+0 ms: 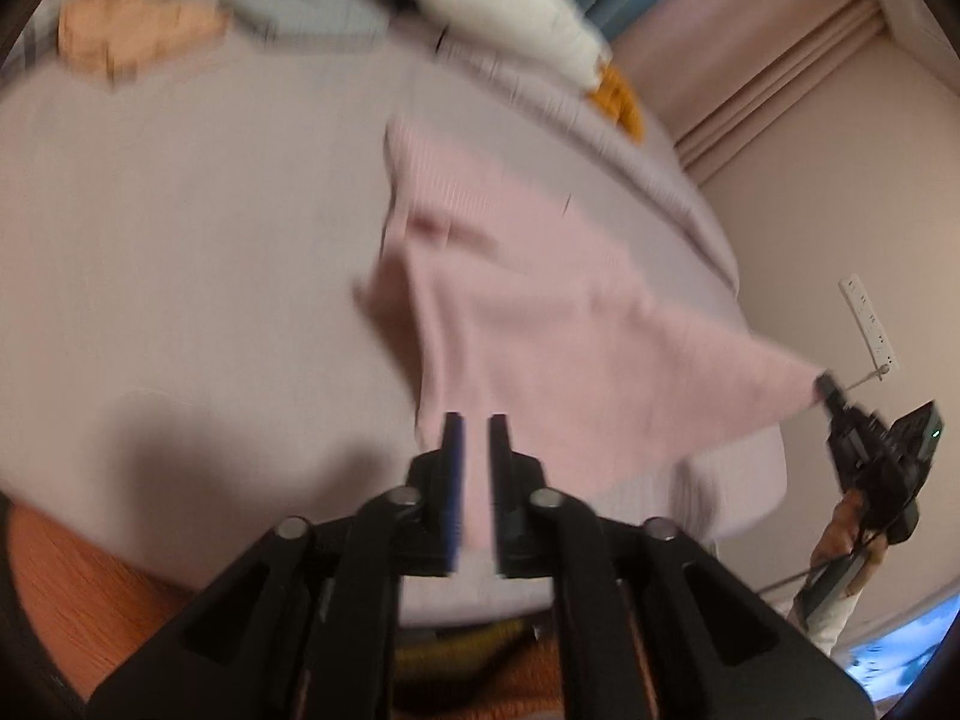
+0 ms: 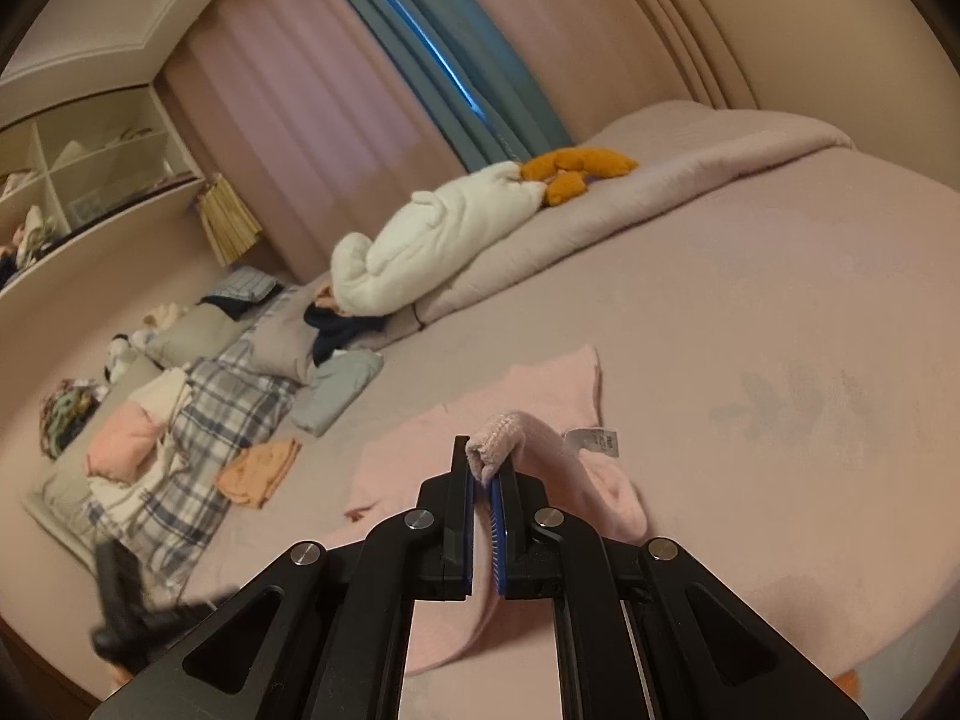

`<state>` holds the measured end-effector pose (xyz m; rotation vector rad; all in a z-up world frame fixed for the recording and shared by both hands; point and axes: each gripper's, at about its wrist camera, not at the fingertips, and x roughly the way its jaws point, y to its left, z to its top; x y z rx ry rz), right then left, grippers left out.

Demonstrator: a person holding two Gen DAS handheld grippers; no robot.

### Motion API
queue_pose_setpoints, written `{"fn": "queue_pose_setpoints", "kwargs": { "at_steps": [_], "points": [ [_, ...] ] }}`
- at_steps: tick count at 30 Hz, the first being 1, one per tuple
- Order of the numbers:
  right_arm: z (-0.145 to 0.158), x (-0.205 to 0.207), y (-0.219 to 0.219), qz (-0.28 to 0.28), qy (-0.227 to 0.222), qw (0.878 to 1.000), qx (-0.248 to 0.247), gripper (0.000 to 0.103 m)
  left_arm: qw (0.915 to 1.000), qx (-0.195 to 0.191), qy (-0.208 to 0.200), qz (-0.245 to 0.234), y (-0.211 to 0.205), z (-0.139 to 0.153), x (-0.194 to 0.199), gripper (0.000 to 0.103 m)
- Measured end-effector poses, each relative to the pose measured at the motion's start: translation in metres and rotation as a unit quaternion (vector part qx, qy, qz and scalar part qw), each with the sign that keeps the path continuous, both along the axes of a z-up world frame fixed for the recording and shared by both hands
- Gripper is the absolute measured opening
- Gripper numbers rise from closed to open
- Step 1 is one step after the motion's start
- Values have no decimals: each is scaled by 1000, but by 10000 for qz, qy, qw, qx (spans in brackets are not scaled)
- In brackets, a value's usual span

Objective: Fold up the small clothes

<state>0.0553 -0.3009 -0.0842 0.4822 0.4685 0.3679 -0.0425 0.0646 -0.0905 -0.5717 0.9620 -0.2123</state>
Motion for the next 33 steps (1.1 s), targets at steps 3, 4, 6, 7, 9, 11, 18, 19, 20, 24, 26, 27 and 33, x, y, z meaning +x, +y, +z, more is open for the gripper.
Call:
{"fn": "queue_pose_setpoints", "kwargs": {
  "at_steps": [3, 4, 6, 7, 9, 11, 18, 19, 20, 24, 26, 27, 33],
  "points": [
    [-1, 0, 0, -43, 39, 10000, -68, 6, 9991, 134, 317, -249, -17, -23, -3, 48],
    [-2, 0, 0, -37, 50, 10000, -66, 6, 9987, 172, 349, -327, -22, -27, -4, 53],
    [-2, -1, -2, -44, 70, 9999, -76, 6, 9974, 168, 485, -507, -32, -37, -3, 56],
    [-3, -2, -2, -54, 75, 9999, -85, 6, 9969, 131, 509, -592, -36, -42, -1, 57],
    [-4, -3, -3, -61, 82, 9999, -84, 6, 9960, 155, 577, -659, -41, -50, 2, 57],
    [-5, -2, -4, -46, 83, 9999, -76, 6, 9964, 52, 554, -632, -43, -56, 7, 55],
    [-6, -2, -4, -69, 112, 9999, -51, 6, 9970, -497, 393, -452, -42, -50, 17, 6],
    [-6, -2, -5, -80, 127, 9999, -33, 6, 9978, -498, 251, -370, -39, -40, 14, 5],
    [-7, -3, -5, -85, 127, 9999, -11, 6, 9981, -554, 50, -262, -35, -25, 10, 5],
    [-4, -7, -4, -118, 147, 9998, 6, 6, 9943, -597, -887, 8, -16, 43, -4, 5],
    [-2, -8, -3, -113, 122, 9999, 13, 6, 9908, -456, -1269, 99, -7, 74, -10, 5],
    [0, -10, -3, -106, 83, 9999, 30, 6, 9896, -412, -1372, 148, -5, 83, -11, 5],
    [11, -16, -2, -81, -125, 9997, 216, 6, 9840, -494, -1681, 320, 4, 111, -17, 5]
  ]
}}
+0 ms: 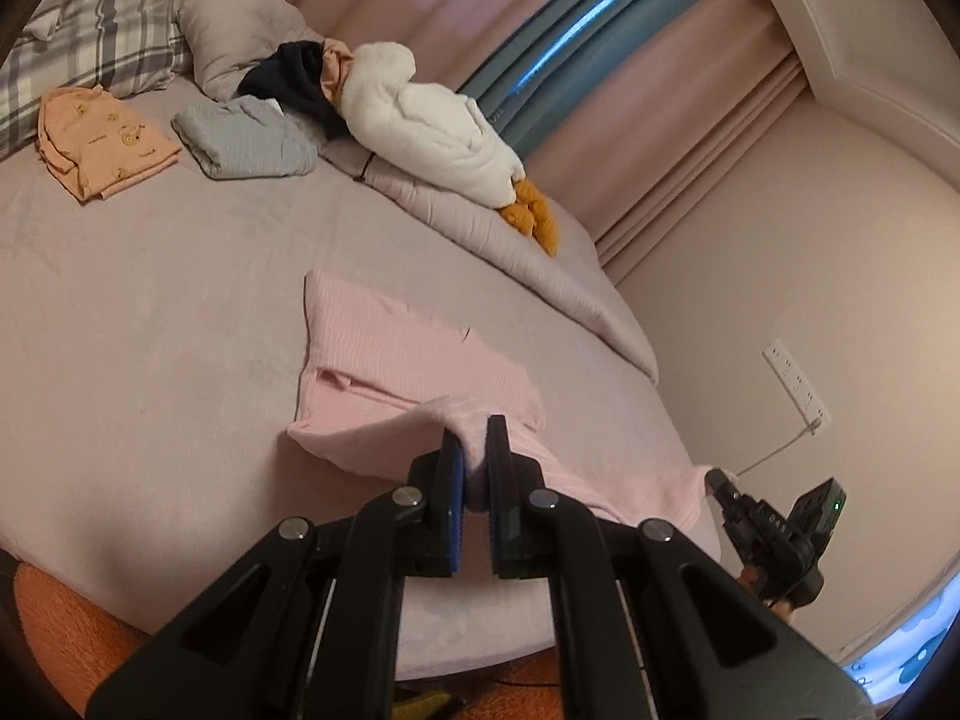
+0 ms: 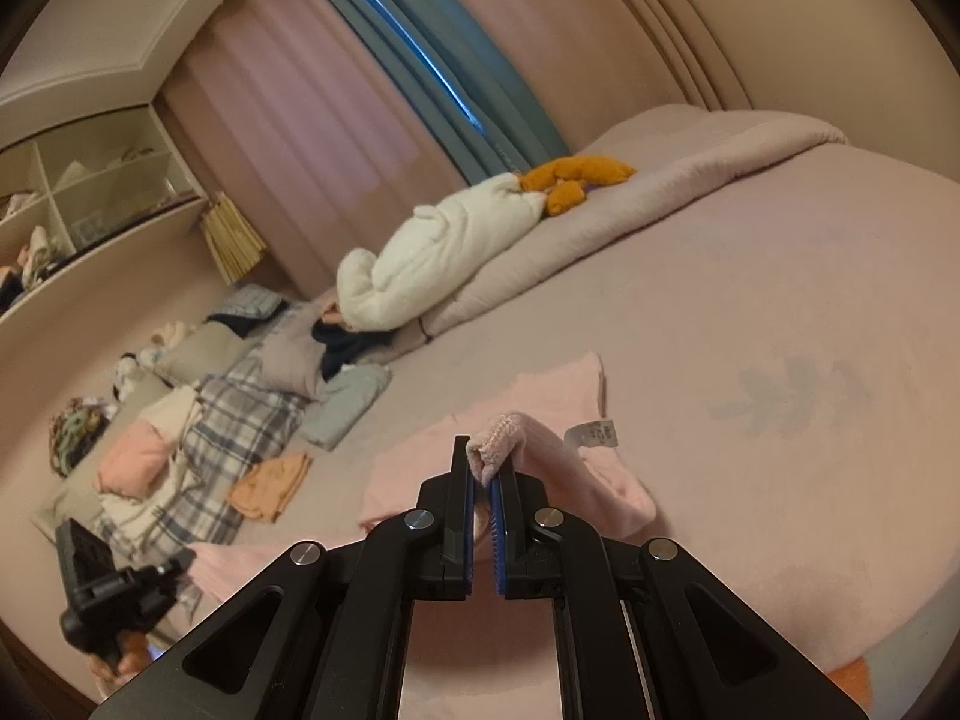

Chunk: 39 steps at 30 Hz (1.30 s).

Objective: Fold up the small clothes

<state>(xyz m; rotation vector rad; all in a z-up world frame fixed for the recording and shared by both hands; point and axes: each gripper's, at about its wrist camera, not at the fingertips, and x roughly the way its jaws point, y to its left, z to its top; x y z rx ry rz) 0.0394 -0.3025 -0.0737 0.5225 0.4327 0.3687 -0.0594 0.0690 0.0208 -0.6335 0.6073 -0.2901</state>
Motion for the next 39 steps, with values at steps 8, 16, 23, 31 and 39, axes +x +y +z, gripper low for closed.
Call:
{"fn": "queue_pose_setpoints", "kwargs": {
  "at_steps": [8, 16, 23, 31, 39],
  "points": [
    [11, -2, 1, -34, -145, 9999, -45, 6, 9998, 40, -176, 53, 14, 5, 10, 5],
    [19, 28, 5, -8, -179, 9997, -176, 6, 9995, 39, -291, 154, 19, 11, 47, 5],
    [18, 80, 10, 75, 4, 9992, -393, 6, 9988, 170, -50, 465, 25, -3, 111, 5],
    [-10, 191, 33, 165, 824, 9943, -655, 6, 9955, 257, 577, 701, 37, -48, 210, 5],
    [-60, 288, 62, 202, 1778, 9783, -1041, 6, 9868, 440, 1312, 839, 48, -108, 293, 5]
  ]
}}
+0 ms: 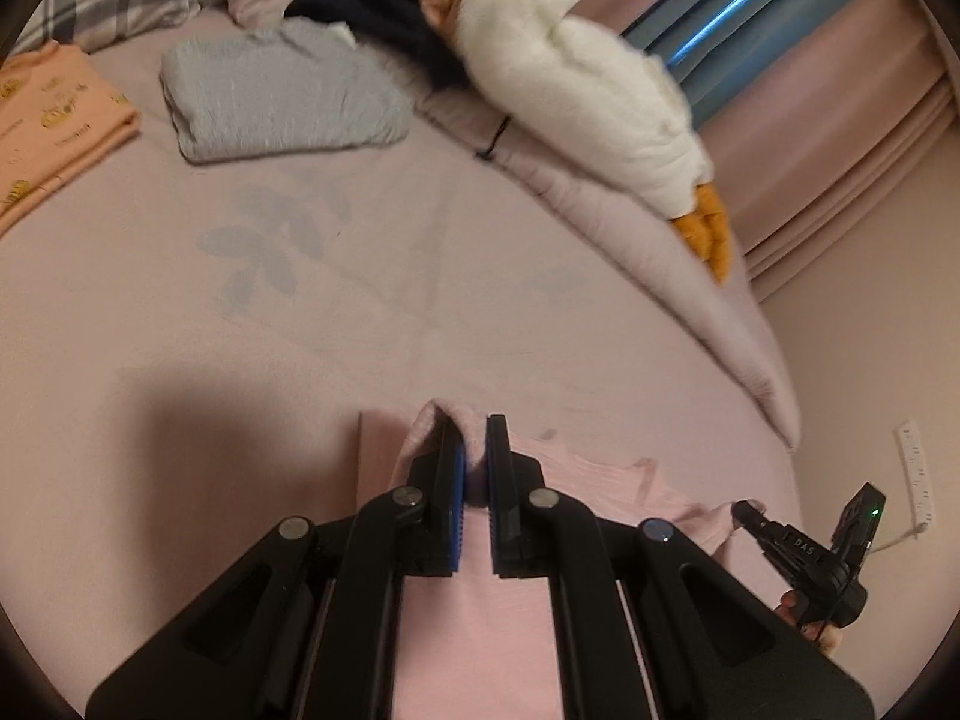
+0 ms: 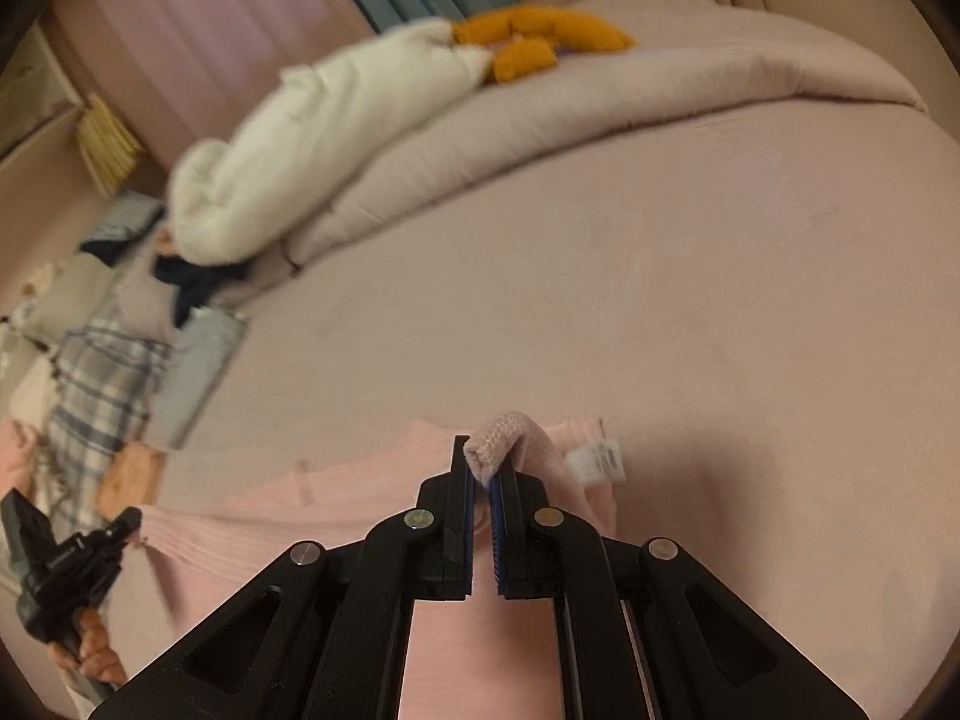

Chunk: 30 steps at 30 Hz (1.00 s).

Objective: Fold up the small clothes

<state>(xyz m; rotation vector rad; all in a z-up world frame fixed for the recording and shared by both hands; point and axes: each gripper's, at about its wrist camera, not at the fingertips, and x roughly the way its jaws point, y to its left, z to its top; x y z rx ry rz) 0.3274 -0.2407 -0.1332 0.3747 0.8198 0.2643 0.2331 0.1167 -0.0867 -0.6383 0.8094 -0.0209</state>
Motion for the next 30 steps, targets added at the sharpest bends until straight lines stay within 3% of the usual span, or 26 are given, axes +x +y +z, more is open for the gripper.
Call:
{"fn": "queue_pose_setpoints", "kwargs": {
  "at_steps": [4, 8, 12, 13, 14, 15, 16, 17, 19, 24, 29, 30],
  "points": [
    [-21, 21, 8, -104, 287, 9990, -333, 6, 9997, 61, 227, 0, 3, -22, 20, 6],
    [-34, 30, 1, -183, 502, 9984, -167, 6, 9986, 321, 429, 19, 4, -35, 26, 9],
    [-33, 27, -10, -297, 441, 9986, 3, 6, 9991, 213, 365, -80, 9, -35, 22, 10],
    [-30, 23, -14, -334, 418, 9986, 41, 6, 9993, 200, 295, -99, 10, -33, 20, 16],
    [-27, 21, -17, -365, 383, 9986, 70, 10, 9995, 220, 224, -95, 11, -29, 18, 29],
    [-21, 14, -22, -383, 308, 9987, 126, 19, 9994, 335, 131, -26, 11, -24, 14, 38],
    [-17, 9, -26, -446, 229, 9987, 114, 28, 9990, 435, 58, 48, 12, -19, 12, 55],
    [-14, 6, -30, -565, 154, 9983, 27, 47, 9984, 558, -22, 131, 13, -14, 8, 63],
    [-2, -8, -41, -909, -115, 9955, -224, 52, 9976, 670, -141, 137, 16, -3, -2, 64],
    [9, -57, -69, -954, -170, 9953, -56, 52, 9968, 780, -110, -97, 11, 3, -38, 77],
    [-12, -120, -80, -1008, 5, 9948, 145, 52, 9980, 347, 396, -345, -1, -25, -79, 78],
    [-14, -117, -70, -1023, 84, 9945, 204, 52, 9979, 273, 459, -369, -3, -29, -87, 78]
  ]
}}
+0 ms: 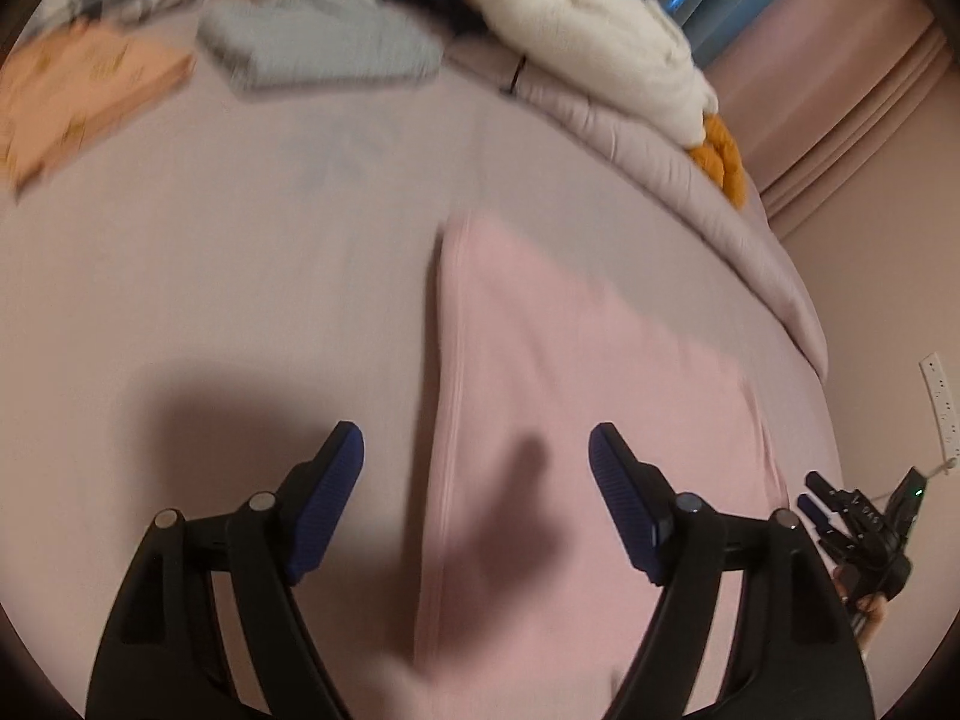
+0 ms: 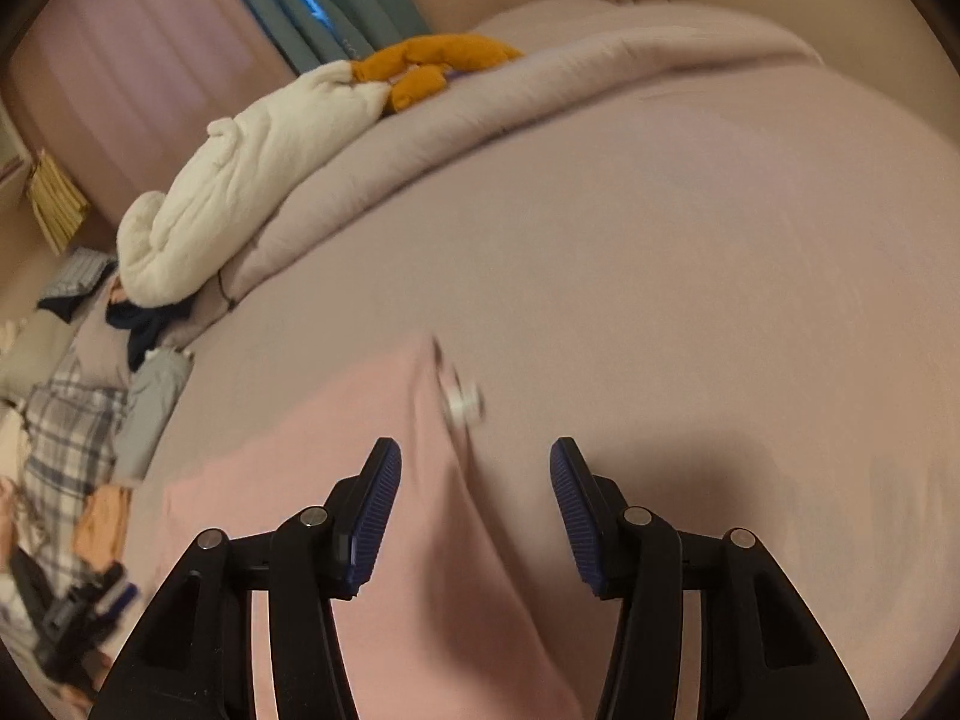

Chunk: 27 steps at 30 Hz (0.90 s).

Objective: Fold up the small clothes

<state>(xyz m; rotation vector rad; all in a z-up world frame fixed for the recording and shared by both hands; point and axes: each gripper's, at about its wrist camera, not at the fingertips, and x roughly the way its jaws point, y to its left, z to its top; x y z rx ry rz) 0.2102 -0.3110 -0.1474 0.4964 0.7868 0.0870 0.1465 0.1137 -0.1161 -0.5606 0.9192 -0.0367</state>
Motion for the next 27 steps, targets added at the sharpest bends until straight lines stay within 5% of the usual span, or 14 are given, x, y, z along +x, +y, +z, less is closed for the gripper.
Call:
{"fn": "queue_pose_setpoints", "kwargs": {
  "at_steps": [9, 15, 20, 21, 23, 24, 27],
  "points": [
    [-41, -64, 4, -190, 437, 9939, 997, 52, 9977, -614, 257, -134, -18, -25, -43, 76],
    [-48, -54, 31, 225, 356, 9891, 1414, 52, 9970, -710, 118, -286, -29, -29, -35, 75],
    [-57, -29, 38, 188, 285, 9813, 1896, 50, 9972, -679, 115, -295, -38, -35, -10, 49],
    [-57, -20, 39, 136, 253, 9801, 1963, 45, 9974, -655, 120, -284, -39, -35, -7, 46],
    [-57, -10, 43, 84, 261, 9811, 1916, 34, 9970, -699, 171, -287, -40, -37, -2, 24],
    [-59, -11, 43, 76, 251, 9815, 1895, 22, 9966, -755, 192, -265, -39, -38, -2, 22],
    [-58, -7, 47, 48, 263, 9831, 1810, 13, 9974, -658, 53, -272, -40, -31, -9, 14]
  ]
}}
